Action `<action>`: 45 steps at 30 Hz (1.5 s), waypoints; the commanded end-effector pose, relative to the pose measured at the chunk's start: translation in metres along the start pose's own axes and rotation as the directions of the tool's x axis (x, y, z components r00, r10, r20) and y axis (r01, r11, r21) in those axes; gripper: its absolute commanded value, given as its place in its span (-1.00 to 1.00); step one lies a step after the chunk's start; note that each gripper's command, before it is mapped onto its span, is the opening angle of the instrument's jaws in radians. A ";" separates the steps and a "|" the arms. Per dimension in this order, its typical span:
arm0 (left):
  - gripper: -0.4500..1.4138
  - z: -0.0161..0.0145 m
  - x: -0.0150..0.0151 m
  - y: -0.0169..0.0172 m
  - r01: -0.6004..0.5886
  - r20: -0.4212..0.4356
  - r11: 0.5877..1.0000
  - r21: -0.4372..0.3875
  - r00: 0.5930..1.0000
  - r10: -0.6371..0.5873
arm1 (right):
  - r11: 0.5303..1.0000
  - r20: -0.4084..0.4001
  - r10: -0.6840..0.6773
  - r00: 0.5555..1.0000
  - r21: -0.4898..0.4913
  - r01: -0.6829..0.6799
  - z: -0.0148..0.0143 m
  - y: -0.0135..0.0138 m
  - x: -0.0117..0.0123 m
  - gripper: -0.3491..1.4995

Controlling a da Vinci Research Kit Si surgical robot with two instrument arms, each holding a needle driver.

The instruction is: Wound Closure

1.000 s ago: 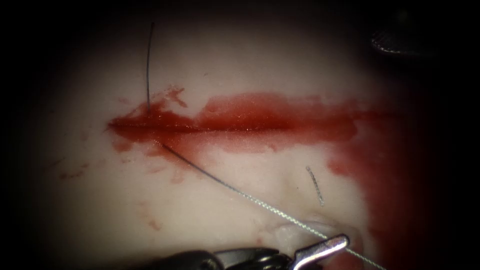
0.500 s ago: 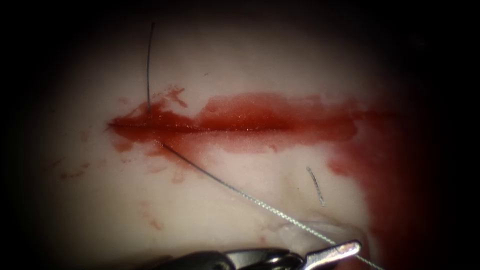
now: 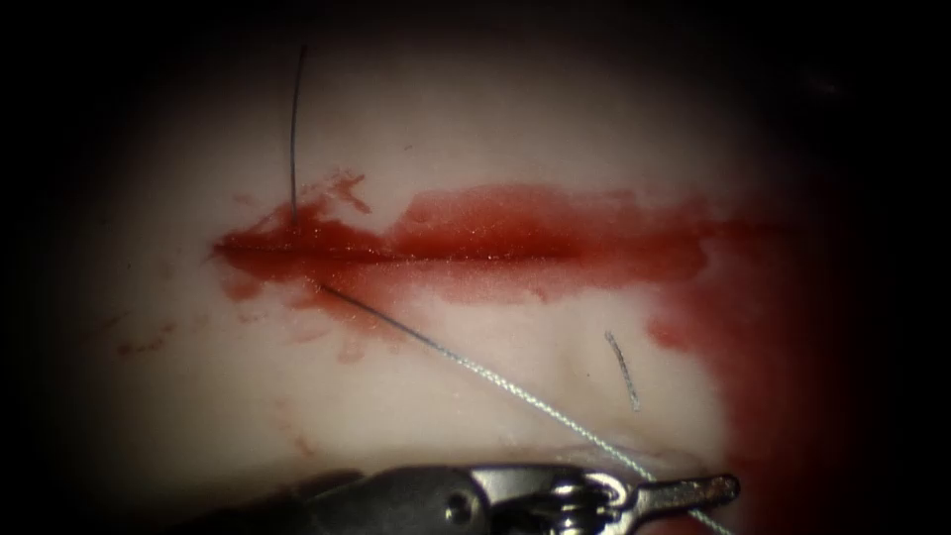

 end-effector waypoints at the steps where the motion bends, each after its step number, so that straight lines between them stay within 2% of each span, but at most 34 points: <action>1: -1.00 0.0007 -0.0006 -0.0013 -0.013 -0.003 1.000 0.014 1.000 0.013 | 1.000 -0.001 -0.007 1.000 0.003 0.007 0.0009 -0.0004 0.0010 0.53; 7: -1.00 -0.0006 -0.0021 -0.0047 -0.026 0.000 0.996 0.080 1.000 0.026 | 1.000 0.011 -0.008 1.000 0.008 0.008 0.0012 -0.0004 0.0009 0.53; 9: -1.00 -0.0018 -0.0029 -0.0057 -0.058 -0.005 0.994 0.093 0.998 0.059 | 1.000 0.010 -0.020 1.000 0.008 0.020 0.0013 -0.0004 0.0009 0.47; 12: -1.00 -0.0057 -0.0038 -0.0065 -0.085 -0.083 0.992 0.095 0.992 0.093 | 0.998 0.004 -0.056 0.998 0.007 0.056 0.0019 -0.0003 0.0010 0.40; 14: -1.00 -0.0088 -0.0041 -0.0066 -0.141 -0.133 0.989 0.044 0.980 0.146 | 0.997 -0.005 -0.076 0.997 0.004 0.076 0.0025 0.0000 0.0012 0.34; 16: -1.00 -0.0112 -0.0043 -0.0067 -0.227 -0.191 0.973 -0.029 0.957 0.218 | 0.994 -0.017 -0.112 0.994 0.000 0.112 0.0035 0.0005 0.0013 0.13; 17: -1.00 -0.0122 -0.0045 -0.0068 -0.276 -0.219 0.959 -0.056 0.941 0.258 | 0.991 -0.024 -0.133 0.991 -0.003 0.133 0.0039 0.0008 0.0013 -0.07; 18: -1.00 -0.0136 -0.0047 -0.0069 -0.347 -0.269 0.934 -0.080 0.910 0.315 | 0.987 -0.032 -0.158 0.987 -0.006 0.158 0.0047 0.0014 0.0013 -0.57; 19: -1.00 -0.0146 -0.0048 -0.0070 -0.393 -0.307 0.915 -0.090 0.885 0.350 | 0.981 -0.039 -0.193 0.980 -0.011 0.193 0.0053 0.0018 0.0013 -0.84; 20: -1.00 -0.0156 -0.0050 -0.0071 -0.442 -0.352 0.892 -0.093 0.853 0.386 | 0.973 -0.047 -0.229 0.972 -0.016 0.228 0.0061 0.0024 0.0012 -1.00; 22: -1.00 -0.0168 -0.0054 -0.0073 -0.536 -0.397 0.842 -0.061 0.787 0.472 | 0.964 -0.068 -0.264 0.962 -0.035 0.262 0.0081 0.0038 0.0012 -1.00; 24: -1.00 -0.0175 -0.0061 -0.0074 -0.631 -0.451 0.776 -0.006 0.694 0.561 | 0.951 -0.067 -0.309 0.949 -0.040 0.307 0.0098 0.0055 0.0009 -1.00; 26: -1.00 -0.0180 -0.0066 -0.0077 -0.714 -0.528 0.700 0.019 0.587 0.613 | 0.889 -0.055 -0.458 0.887 -0.046 0.456 0.0113 0.0070 0.0006 -1.00; 27: -1.00 -0.0189 -0.0068 -0.0079 -0.764 -0.619 0.645 0.002 0.506 0.601 | 0.723 -0.015 -0.691 0.723 -0.026 0.690 0.0128 0.0086 0.0003 -1.00; 28: -1.00 -0.0196 -0.0069 -0.0081 -0.800 -0.669 0.600 -0.018 0.455 0.587 | 0.663 -0.007 -0.749 0.663 -0.024 0.749 0.0134 0.0092 0.0002 -1.00; 30: -1.00 -0.0207 -0.0073 -0.0085 -0.845 -0.716 0.531 -0.058 0.406 0.568 | 0.598 -0.005 -0.802 0.598 -0.015 0.802 0.0147 0.0103 0.0001 -1.00; 31: -1.00 -0.0218 -0.0081 -0.0091 -0.900 -0.768 0.427 -0.091 0.336 0.545 | 0.548 -0.002 -0.836 0.548 -0.007 0.836 0.0159 0.0111 0.0003 -1.00; 33: -1.00 -0.0227 -0.0090 -0.0100 -0.935 -0.801 0.333 -0.120 0.289 0.523 | 0.499 0.005 -0.867 0.499 -0.009 0.867 0.0170 0.0117 0.0005 -1.00; 34: -1.00 -0.0233 -0.0097 -0.0106 -0.958 -0.820 0.259 -0.126 0.248 0.517 | 0.477 0.015 -0.879 0.477 -0.009 0.879 0.0174 0.0119 0.0007 -1.00; 35: -1.00 -0.0238 -0.0102 -0.0112 -0.969 -0.832 0.206 -0.136 0.224 0.507 | 0.448 0.032 -0.893 0.448 -0.009 0.894 0.0179 0.0123 0.0010 -1.00; 38: -1.00 -0.0255 -0.0121 -0.0129 -0.991 -0.885 0.020 -0.135 0.130 0.447 | 0.422 0.094 -0.902 0.421 -0.009 0.906 0.0188 0.0139 0.0018 -1.00; 40: -1.00 -0.0267 -0.0133 -0.0141 -0.989 -0.899 -0.064 -0.136 0.096 0.428 | 0.446 0.102 -0.889 0.447 -0.035 0.895 0.0191 0.0151 0.0025 -1.00; 41: -1.00 -0.0272 -0.0138 -0.0146 -0.987 -0.900 -0.098 -0.125 0.071 0.431 | 0.467 0.101 -0.877 0.469 -0.045 0.883 0.0192 0.0160 0.0028 -1.00; 42: -1.00 -0.0276 -0.0142 -0.0151 -0.984 -0.900 -0.128 -0.121 0.055 0.432 | 0.460 0.103 -0.881 0.462 -0.047 0.887 0.0192 0.0166 0.0030 -1.00; 45: -1.00 -0.0285 -0.0154 -0.0164 -0.970 -0.904 -0.196 -0.141 0.045 0.425 | 0.449 0.110 -0.885 0.452 -0.055 0.892 0.0193 0.0190 0.0035 -1.00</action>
